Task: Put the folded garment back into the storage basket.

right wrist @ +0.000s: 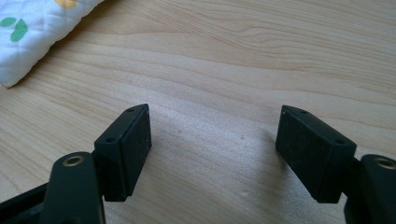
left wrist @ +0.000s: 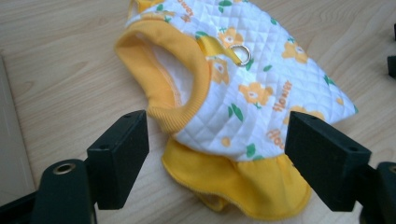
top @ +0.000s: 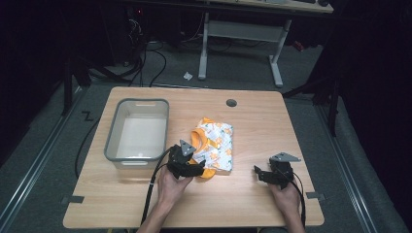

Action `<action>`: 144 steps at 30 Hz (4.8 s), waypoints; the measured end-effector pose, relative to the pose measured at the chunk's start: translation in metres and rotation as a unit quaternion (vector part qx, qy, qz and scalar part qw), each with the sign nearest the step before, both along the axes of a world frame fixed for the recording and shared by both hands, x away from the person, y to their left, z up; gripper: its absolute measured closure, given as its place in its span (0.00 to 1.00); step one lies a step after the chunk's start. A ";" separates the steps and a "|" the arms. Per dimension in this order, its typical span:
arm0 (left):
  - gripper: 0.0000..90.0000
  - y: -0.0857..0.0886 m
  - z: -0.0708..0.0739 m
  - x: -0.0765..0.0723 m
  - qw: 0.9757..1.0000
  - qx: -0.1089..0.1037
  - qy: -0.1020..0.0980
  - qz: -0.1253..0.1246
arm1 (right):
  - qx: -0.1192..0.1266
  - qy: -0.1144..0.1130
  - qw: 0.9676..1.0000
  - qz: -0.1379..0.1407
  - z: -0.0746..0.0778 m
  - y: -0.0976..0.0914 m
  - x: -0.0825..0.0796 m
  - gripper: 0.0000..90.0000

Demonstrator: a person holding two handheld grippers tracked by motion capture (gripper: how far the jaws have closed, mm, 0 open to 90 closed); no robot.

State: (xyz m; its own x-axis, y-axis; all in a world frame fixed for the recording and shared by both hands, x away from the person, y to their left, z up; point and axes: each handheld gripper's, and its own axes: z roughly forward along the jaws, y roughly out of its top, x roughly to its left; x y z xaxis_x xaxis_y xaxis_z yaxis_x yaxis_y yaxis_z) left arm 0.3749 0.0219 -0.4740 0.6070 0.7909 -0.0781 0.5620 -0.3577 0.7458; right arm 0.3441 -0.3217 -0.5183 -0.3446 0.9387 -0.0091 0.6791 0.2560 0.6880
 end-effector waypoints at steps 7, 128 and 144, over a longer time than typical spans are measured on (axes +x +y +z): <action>0.24 -0.006 0.007 0.013 1.000 0.004 -0.002 -0.004 | 0.000 0.000 1.000 0.000 0.000 0.000 0.000 0.30; 0.84 -0.005 0.045 0.050 0.997 -0.054 0.008 -0.060 | 0.000 0.001 1.000 0.001 0.000 0.000 0.000 0.30; 0.84 0.022 0.066 0.048 0.996 -0.077 -0.006 -0.048 | 0.000 0.001 1.000 0.001 0.000 0.000 0.000 0.30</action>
State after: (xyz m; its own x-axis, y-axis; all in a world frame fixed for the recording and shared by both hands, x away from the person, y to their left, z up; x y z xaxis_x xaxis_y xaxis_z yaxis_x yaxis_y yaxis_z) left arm 0.4230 0.0441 -0.4081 0.6809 0.7084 -0.1862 0.5213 -0.2902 0.8025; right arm 0.3439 -0.3214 -0.5182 -0.3468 0.9379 -0.0079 0.6795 0.2571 0.6871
